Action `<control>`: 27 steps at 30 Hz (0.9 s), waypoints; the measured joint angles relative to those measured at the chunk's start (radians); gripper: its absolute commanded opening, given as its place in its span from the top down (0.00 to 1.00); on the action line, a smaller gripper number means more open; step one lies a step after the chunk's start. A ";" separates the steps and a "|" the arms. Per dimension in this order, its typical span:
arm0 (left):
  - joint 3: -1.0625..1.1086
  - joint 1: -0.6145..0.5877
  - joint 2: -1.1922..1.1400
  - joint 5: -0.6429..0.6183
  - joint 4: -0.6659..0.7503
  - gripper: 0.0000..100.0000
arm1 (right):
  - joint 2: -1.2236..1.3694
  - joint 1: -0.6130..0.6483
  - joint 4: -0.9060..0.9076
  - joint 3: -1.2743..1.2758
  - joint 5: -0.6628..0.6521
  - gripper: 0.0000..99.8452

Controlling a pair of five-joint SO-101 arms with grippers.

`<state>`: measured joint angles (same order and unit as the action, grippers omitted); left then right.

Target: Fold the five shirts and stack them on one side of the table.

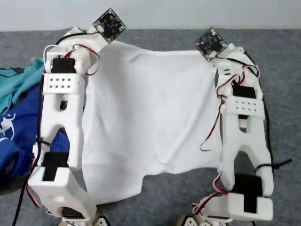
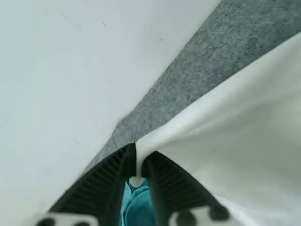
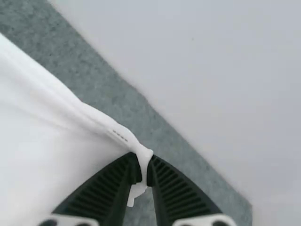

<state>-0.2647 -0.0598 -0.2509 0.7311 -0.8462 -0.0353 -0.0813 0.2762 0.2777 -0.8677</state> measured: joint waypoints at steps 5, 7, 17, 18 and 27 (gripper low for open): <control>0.000 0.000 -0.003 -0.002 0.078 0.99 | 0.043 0.000 -0.117 0.000 -0.011 0.99; -0.009 0.003 -0.005 0.000 0.083 0.99 | 0.043 0.000 -0.129 0.000 -0.011 0.99; -0.222 0.049 -0.005 0.048 -0.209 0.99 | 0.043 0.012 -0.046 0.000 -0.011 0.99; -0.238 0.052 -0.005 0.077 -0.278 0.99 | 0.043 0.018 -0.014 0.000 -0.011 0.99; -0.295 0.058 -0.005 0.150 -0.786 0.99 | 0.003 0.018 0.391 0.000 -0.012 0.99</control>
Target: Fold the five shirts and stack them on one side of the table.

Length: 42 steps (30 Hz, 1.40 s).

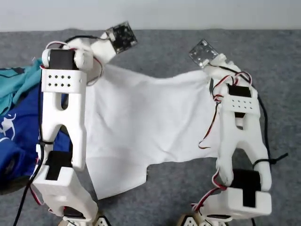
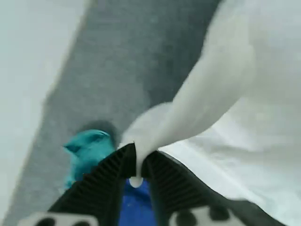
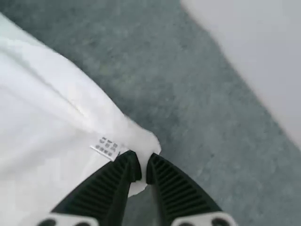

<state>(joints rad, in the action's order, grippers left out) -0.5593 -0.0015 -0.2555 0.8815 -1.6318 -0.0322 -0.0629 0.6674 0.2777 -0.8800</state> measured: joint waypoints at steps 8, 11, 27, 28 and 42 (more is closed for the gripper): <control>0.071 -0.025 0.005 0.003 -0.094 0.99 | -0.080 0.000 0.301 0.000 -0.031 0.99; 0.193 -0.025 0.063 0.012 -0.094 0.99 | -0.095 0.000 0.390 0.000 -0.054 0.99; 1.000 0.006 0.638 0.054 -0.094 0.99 | -0.104 -0.032 0.701 0.000 -0.063 0.99; 1.030 0.006 0.657 0.054 -0.094 0.99 | -0.104 -0.032 0.715 0.000 -0.063 0.99; 1.301 0.006 0.838 0.054 -0.094 0.99 | -0.106 -0.095 0.813 0.026 -0.117 0.99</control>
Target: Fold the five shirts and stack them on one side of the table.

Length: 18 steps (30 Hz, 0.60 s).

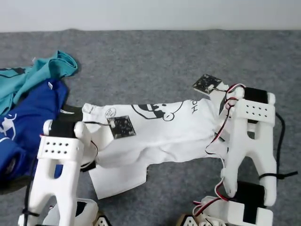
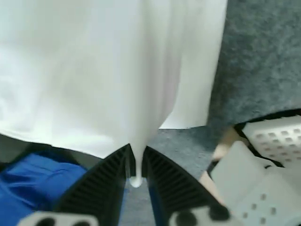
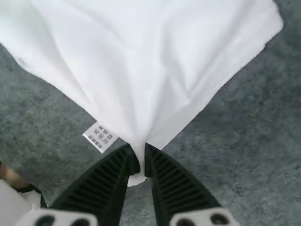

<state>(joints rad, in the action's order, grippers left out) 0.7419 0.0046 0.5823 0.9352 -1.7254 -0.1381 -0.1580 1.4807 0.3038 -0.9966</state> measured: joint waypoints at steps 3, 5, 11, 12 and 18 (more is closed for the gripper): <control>0.048 0.000 0.008 0.000 0.000 0.99 | 0.000 0.000 0.002 0.032 -0.032 0.99; 0.049 0.000 0.011 0.000 0.000 0.96 | 0.000 0.000 0.003 0.038 -0.046 0.99; 0.058 0.069 0.011 0.005 0.000 0.91 | 0.000 0.000 0.000 0.040 -0.051 0.99; 0.060 0.087 0.011 0.005 0.000 0.91 | 0.000 0.000 -0.008 0.040 -0.051 0.99; 0.060 0.153 0.011 0.005 0.000 0.86 | 0.000 0.000 -0.017 0.040 -0.051 0.91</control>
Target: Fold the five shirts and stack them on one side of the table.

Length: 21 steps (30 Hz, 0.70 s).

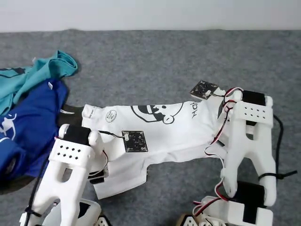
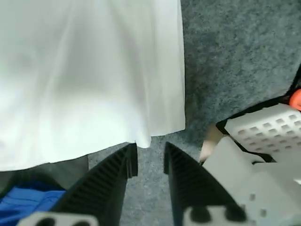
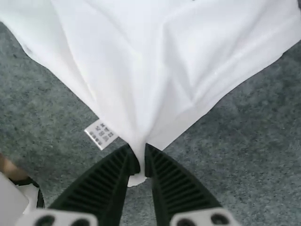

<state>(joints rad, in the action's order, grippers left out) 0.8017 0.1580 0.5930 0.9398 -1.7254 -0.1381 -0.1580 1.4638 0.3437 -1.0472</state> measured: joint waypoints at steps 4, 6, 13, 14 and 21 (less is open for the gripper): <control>0.000 -0.023 0.000 -0.009 0.000 0.85 | 0.000 0.000 0.017 0.000 0.000 0.75; 0.000 -0.046 0.000 -0.014 0.000 0.85 | 0.000 0.000 0.054 0.000 0.000 0.72; -0.080 -0.164 0.000 -0.021 0.003 0.85 | 0.000 0.000 0.167 -0.117 0.000 0.72; -0.106 -0.187 0.000 -0.025 0.017 0.85 | 0.000 0.000 0.166 -0.137 0.000 0.72; -0.193 -0.253 0.000 -0.339 0.350 1.00 | 0.000 0.075 -0.120 -0.160 0.209 1.00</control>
<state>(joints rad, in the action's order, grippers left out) 0.6084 -0.0951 0.5930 0.6007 -1.3755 -0.1381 -0.0829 1.3441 0.1841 -0.8385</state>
